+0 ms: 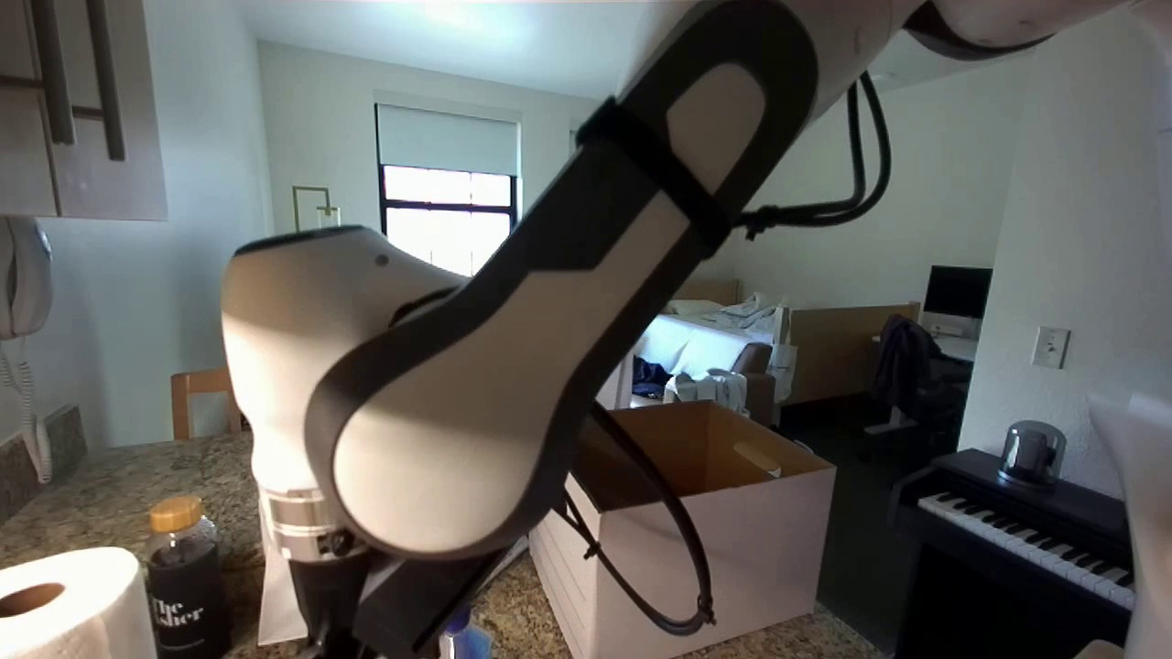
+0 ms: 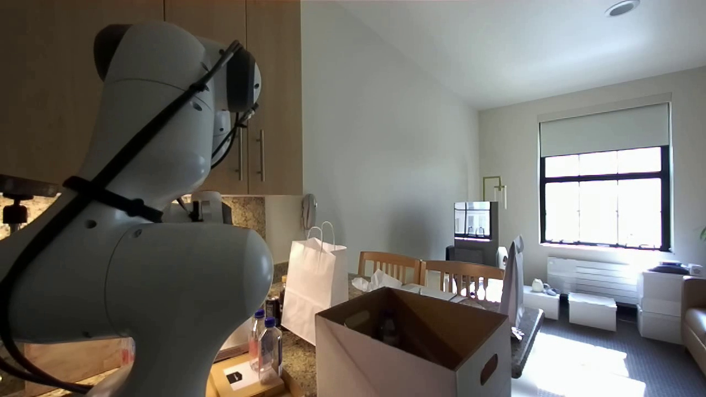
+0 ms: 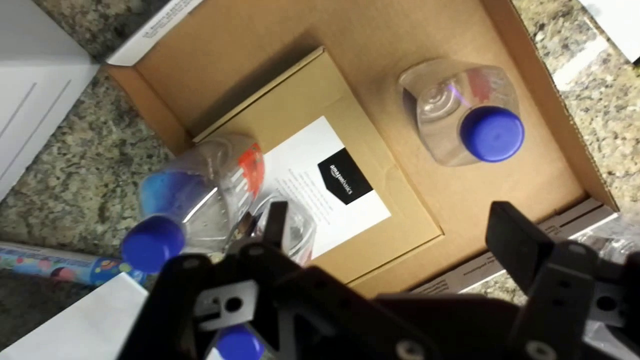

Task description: Pick up the bottle from the box and put them on the counter

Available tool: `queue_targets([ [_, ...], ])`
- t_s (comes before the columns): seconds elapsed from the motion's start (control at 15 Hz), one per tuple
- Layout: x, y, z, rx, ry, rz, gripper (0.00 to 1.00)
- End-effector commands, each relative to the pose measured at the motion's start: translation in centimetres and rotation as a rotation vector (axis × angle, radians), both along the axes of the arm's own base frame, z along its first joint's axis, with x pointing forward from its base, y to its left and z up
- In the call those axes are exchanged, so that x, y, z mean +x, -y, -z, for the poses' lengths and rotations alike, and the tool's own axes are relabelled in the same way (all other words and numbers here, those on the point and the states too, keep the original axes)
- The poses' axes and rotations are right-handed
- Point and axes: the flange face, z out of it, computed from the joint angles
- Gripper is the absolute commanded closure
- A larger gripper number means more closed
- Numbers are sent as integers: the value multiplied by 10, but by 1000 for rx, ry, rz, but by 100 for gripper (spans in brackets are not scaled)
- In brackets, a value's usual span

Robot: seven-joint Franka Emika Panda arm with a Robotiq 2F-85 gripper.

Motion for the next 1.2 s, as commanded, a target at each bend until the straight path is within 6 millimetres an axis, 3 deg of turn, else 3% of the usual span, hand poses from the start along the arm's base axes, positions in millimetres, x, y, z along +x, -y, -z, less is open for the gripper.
queue_targets([
  [0.0, 9, 28, -47, -36, 55, 47, 0],
  [0.33, 55, 81, -119, -104, 79, 167, 0],
  [0.67, 131, 174, -192, -151, 3, 329, 0],
  [0.93, 181, 235, -222, -107, -44, 415, 0],
  [1.13, 204, 262, -239, -42, -85, 446, 0],
])
